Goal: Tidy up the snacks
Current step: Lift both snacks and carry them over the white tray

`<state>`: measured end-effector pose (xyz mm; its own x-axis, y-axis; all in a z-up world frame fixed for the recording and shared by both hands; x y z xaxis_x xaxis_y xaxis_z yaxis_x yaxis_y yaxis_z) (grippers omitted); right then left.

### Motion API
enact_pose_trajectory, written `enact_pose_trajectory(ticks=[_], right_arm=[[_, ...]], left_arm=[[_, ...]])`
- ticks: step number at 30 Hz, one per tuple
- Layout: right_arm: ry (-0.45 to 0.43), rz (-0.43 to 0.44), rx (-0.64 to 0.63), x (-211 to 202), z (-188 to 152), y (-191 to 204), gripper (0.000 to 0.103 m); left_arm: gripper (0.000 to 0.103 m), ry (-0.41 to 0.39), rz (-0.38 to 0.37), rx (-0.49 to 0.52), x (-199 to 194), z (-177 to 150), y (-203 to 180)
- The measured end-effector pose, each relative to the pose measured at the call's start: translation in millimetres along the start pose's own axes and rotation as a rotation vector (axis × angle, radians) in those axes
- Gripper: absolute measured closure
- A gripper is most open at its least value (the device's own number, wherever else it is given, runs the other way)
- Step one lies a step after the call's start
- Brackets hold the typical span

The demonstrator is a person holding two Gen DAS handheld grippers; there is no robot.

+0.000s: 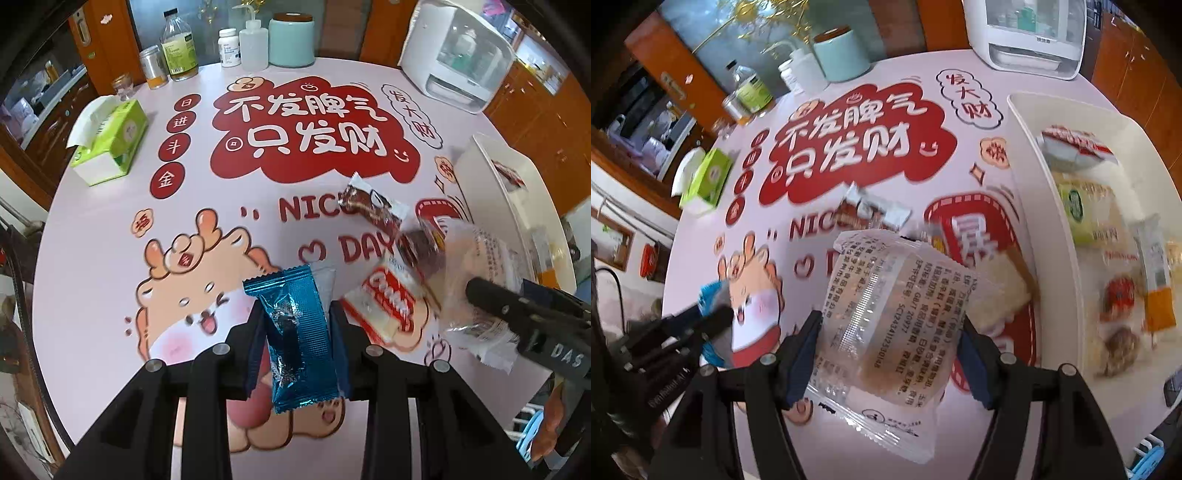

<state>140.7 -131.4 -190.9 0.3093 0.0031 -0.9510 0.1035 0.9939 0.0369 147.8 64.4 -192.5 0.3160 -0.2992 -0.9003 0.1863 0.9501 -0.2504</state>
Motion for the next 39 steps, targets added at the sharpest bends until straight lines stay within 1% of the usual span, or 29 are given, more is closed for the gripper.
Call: enact_pose_trajectory(ticks=[5,10,16,22,27,31,35,39], right_arm=[[0.018,-0.003,0.004,-7,-31,6,0.034],[-0.003,-0.003,0.021,-26,-46,7,0.034],[-0.074,-0.029,0.047,-60,-45,-7,0.034],[-0.159,-0.04,0.059,-88,-34,-35,0.034],[-0.207,-0.021,0.067,-96,-20,-77,0.034],[-0.21,-0.006,0.067,-95,-1,-128,0.033],[-0.243,-0.02,0.038,-96,24,-180,0.033],[-0.278,-0.05,0.024,-95,61,-231,0.033]], left_arm=[[0.072,-0.008,-0.005,0.045,-20,-18,-2],[0.072,-0.023,-0.03,0.107,-35,-26,-18],[0.072,-0.044,-0.079,0.185,-42,-22,-51],[0.071,-0.054,-0.097,0.247,-47,-11,-97],[0.071,-0.074,-0.08,0.275,-43,4,-144],[0.071,-0.079,-0.071,0.264,-32,22,-193],[0.071,-0.089,-0.057,0.254,-13,43,-240],[0.071,-0.101,-0.062,0.225,7,70,-288]])
Point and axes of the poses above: each gripper's, at about its wrist camera, not at the fingertips, and x roughly the way its jaws point, y to its left, z to its top, the point moved 7 cm from there along x, roughly the way its jaws point, and after that the axes turned 11 degrees about -z, right-handed, at the moved point
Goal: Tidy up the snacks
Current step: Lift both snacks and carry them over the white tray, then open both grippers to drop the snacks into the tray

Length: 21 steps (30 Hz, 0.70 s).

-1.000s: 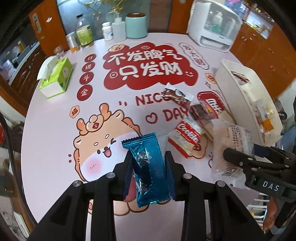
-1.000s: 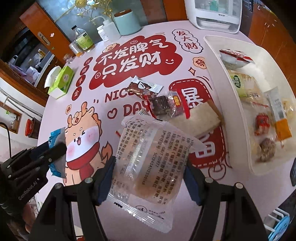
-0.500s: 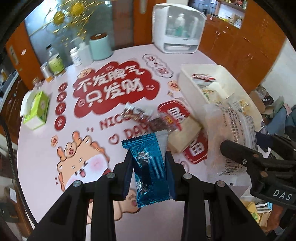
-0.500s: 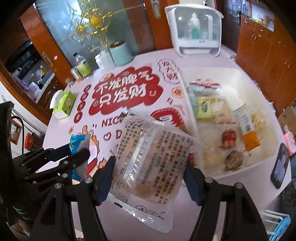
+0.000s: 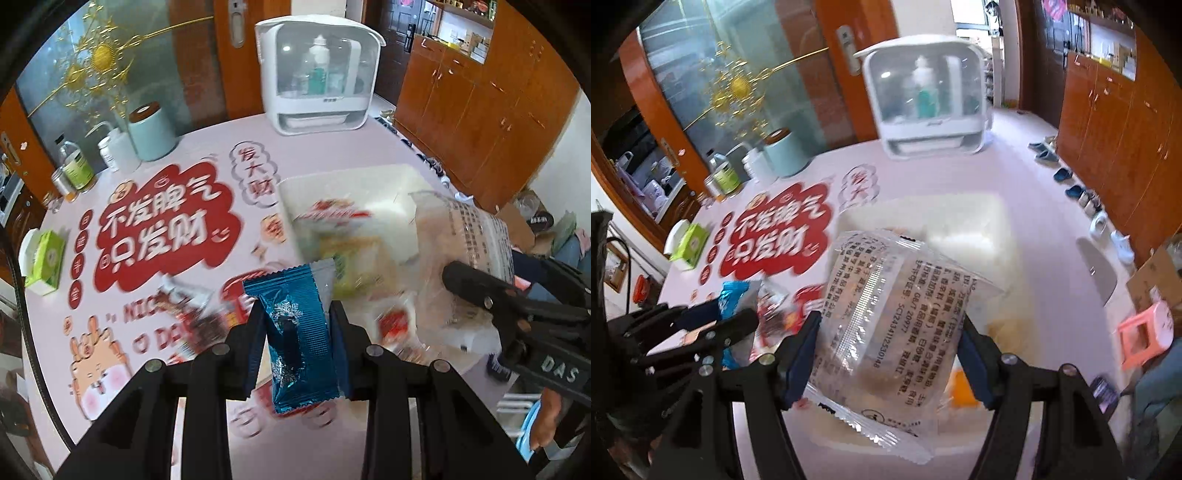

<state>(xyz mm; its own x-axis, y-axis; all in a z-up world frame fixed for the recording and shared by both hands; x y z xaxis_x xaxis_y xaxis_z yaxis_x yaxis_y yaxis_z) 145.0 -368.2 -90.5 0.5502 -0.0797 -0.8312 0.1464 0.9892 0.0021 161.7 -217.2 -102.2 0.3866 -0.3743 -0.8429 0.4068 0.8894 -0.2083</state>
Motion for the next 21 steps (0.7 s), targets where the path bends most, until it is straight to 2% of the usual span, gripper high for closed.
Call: enact_pose_trajectory(ticks=[3,9,15,16,17,19,21], right_arm=[[-0.031,-0.015,-0.003,7,27,-25,0.032],[-0.071,-0.019,0.005,27,66,-51,0.031],[-0.02,-0.012,0.007,61,79,-53,0.027],[-0.002,-0.011,0.009,68,78,-52,0.026],[0.013,-0.015,0.007,73,77,-52,0.026],[0.024,-0.018,-0.002,80,74,-50,0.025],[0.012,-0.021,-0.011,81,73,-49,0.025]], left_arm=[[0.071,-0.001,0.008,0.005,14,18,-25],[0.071,0.008,0.035,0.011,40,41,-52],[0.068,0.015,0.069,-0.008,60,53,-56],[0.057,0.015,0.073,-0.01,62,54,-56],[0.034,0.017,0.08,-0.011,64,54,-56],[0.014,0.002,0.098,-0.018,64,56,-54],[0.014,-0.008,0.106,-0.019,63,57,-52]])
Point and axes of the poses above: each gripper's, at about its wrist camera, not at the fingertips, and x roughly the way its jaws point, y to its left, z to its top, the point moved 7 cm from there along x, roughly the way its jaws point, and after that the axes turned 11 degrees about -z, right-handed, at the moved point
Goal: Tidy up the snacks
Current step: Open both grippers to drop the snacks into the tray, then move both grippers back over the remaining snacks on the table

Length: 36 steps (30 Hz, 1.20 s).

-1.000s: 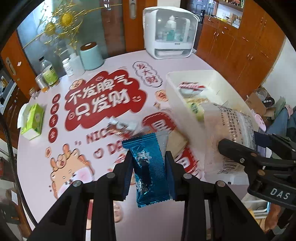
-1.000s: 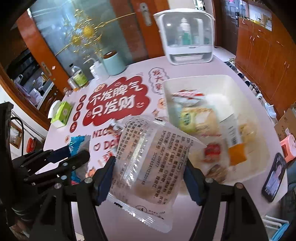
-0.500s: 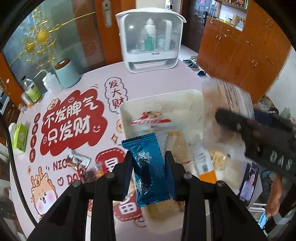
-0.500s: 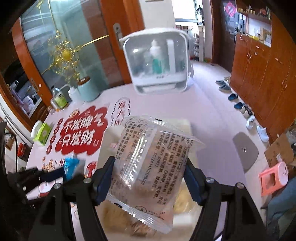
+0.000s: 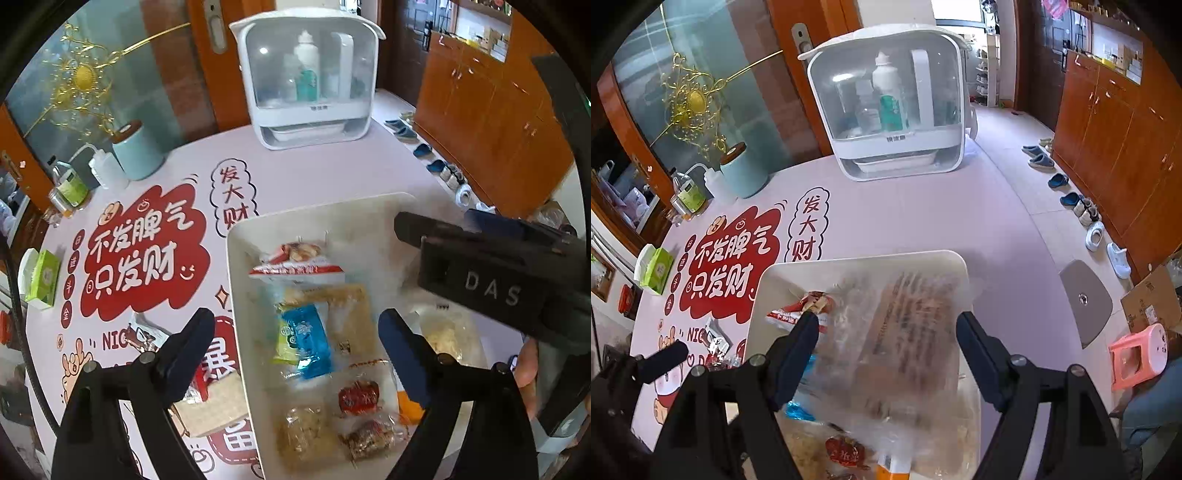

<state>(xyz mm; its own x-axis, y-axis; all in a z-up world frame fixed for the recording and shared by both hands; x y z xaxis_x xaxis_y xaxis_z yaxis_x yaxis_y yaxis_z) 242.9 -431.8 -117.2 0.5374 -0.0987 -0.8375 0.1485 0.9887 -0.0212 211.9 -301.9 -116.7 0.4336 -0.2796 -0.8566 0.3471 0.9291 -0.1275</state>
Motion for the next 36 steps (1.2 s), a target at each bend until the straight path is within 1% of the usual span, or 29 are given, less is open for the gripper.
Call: enact_pose_trajectory(ticks=[4,16,20,23,26,30,32,36], right_arm=[[-0.021,-0.005,-0.007,-2,2,-1,0.022],[-0.001,0.022,-0.008,-3,-7,3,0.021],[0.001,0.025,-0.003,-7,-12,4,0.021],[0.008,0.027,0.004,-11,-18,4,0.021],[0.018,0.034,0.015,-16,-24,5,0.021],[0.017,0.032,0.019,-27,-33,8,0.021],[0.005,0.023,0.015,-35,-36,12,0.022],[-0.032,0.011,0.014,-55,-39,21,0.022]], left_arm=[[0.014,0.022,0.015,-0.017,5,-4,7],[0.014,0.023,0.019,-0.03,4,-13,13],[0.014,0.021,0.01,-0.023,1,-15,12],[0.014,0.018,0.022,-0.007,-5,-19,13],[0.014,0.02,0.023,0.006,-14,-24,16],[0.014,-0.001,0.048,0.019,-37,-29,33],[0.014,-0.018,0.063,0.02,-52,-31,45],[0.014,-0.083,0.12,0.019,-95,-30,82]])
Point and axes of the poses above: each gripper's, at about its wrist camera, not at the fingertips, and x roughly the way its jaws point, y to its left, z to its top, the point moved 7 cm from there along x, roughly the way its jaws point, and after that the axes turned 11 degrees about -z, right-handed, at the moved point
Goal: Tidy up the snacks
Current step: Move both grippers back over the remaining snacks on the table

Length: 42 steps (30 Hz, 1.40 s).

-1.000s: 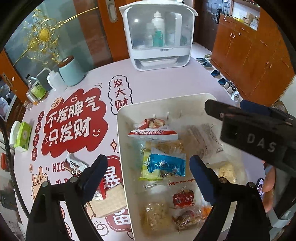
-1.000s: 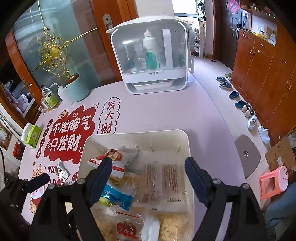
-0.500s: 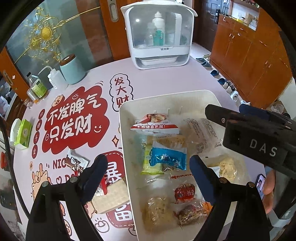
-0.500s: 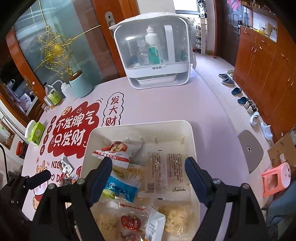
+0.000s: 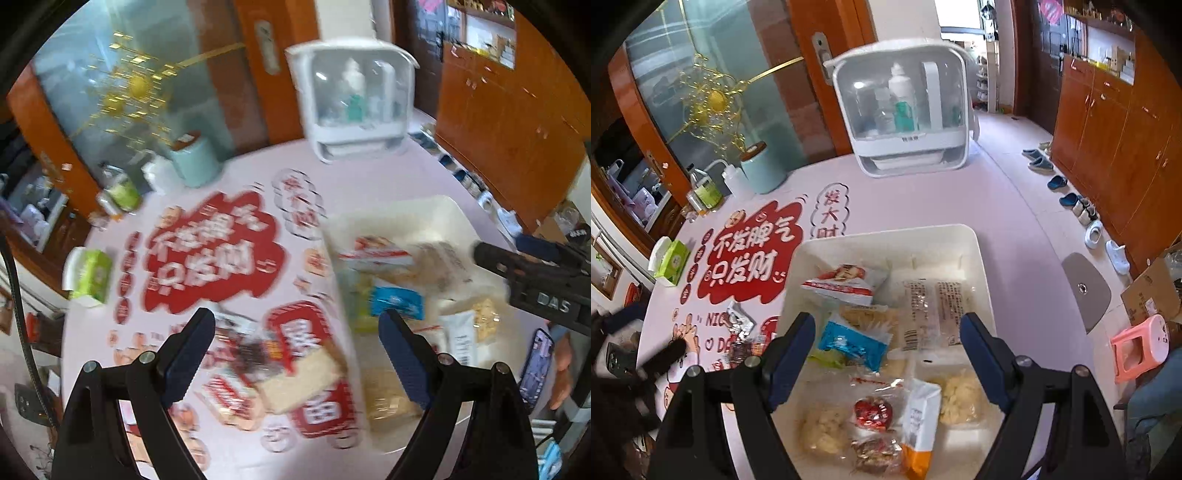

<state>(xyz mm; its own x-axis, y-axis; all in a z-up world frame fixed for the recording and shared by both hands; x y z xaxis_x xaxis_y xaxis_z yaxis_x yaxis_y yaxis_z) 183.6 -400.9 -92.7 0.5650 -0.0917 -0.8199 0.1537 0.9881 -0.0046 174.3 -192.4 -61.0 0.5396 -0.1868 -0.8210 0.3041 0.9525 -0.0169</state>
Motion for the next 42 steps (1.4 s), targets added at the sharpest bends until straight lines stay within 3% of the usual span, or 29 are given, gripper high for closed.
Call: enact_pose_trajectory(ticks=[8,17,24,30,42], right_arm=[[-0.092,-0.002,-0.037,-55,-14,57,0.021],[-0.099,0.0,-0.03,-93,-46,160,0.021],[-0.004,-0.034,0.095,-69,-87,206,0.021],[0.191,-0.023,0.239,-13,-139,226,0.021],[0.374,-0.2,0.368,83,-173,211,0.023]], left_arm=[[0.013,-0.091,0.046,-0.016,-57,-5,94],[0.011,-0.088,0.005,0.081,-82,-40,171],[0.011,0.008,-0.09,0.129,-40,-76,189],[0.011,0.12,-0.166,0.134,17,-115,187],[0.011,0.264,-0.201,0.114,109,-160,178]])
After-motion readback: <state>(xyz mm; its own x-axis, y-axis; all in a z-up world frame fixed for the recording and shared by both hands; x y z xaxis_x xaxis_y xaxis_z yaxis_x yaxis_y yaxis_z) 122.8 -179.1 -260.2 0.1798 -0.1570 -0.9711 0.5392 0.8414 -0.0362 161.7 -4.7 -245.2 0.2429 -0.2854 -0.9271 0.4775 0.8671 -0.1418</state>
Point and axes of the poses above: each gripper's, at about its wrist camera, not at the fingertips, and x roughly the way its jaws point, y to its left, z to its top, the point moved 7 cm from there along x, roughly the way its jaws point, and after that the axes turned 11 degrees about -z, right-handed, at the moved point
